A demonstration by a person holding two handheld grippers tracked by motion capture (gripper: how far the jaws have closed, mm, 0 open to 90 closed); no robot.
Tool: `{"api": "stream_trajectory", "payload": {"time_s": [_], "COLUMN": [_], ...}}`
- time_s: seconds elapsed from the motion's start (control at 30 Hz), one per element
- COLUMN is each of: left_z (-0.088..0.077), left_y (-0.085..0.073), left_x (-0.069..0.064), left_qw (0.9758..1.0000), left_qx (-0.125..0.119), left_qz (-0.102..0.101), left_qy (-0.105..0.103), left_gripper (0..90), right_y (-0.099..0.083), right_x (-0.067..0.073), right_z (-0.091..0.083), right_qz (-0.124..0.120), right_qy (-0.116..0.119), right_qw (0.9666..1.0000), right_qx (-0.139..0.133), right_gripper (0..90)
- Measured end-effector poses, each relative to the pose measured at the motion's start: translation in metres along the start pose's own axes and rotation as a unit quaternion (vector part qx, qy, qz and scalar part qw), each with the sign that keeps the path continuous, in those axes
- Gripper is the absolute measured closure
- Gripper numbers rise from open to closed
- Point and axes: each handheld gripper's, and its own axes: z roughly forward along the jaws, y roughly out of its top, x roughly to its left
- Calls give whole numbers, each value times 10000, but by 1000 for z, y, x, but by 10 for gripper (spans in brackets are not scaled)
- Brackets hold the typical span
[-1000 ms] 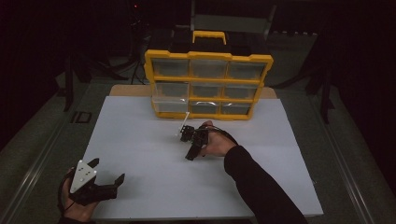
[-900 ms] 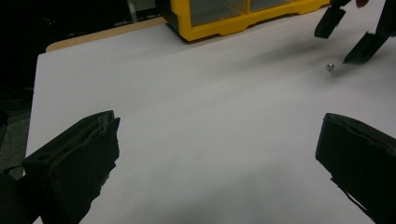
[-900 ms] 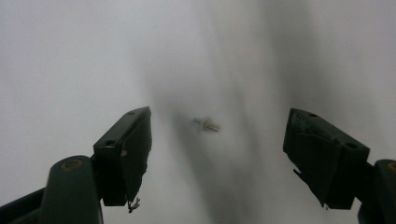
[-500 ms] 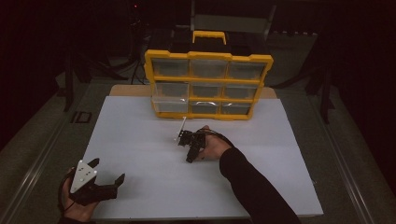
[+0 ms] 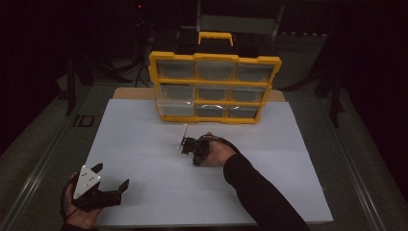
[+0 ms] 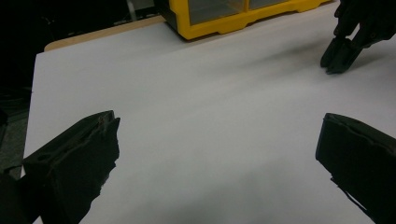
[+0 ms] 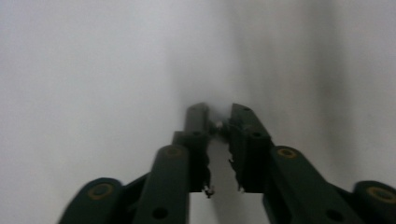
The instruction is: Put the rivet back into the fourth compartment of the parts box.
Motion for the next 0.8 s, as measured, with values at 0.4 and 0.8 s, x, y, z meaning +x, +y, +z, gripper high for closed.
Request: {"api": "stream_trajectory", "payload": {"time_s": [0.4,0.8], "left_z": [-1,-1], "left_y": [0,-1], "left_x": [1,1], "left_qw": [10000,10000], "left_qx": [-9,-17], "left_qz": [-20,-19], "left_qy": [17,9], "left_gripper": [1,1], "right_y": [0,-6], "right_x": [0,-6], "right_z": [-4,-33], "right_qz": [-16,124], "right_qy": [47,68], "right_qw": [10000,9991], "right_qx": [-16,-405], "right_gripper": [828,828]}}
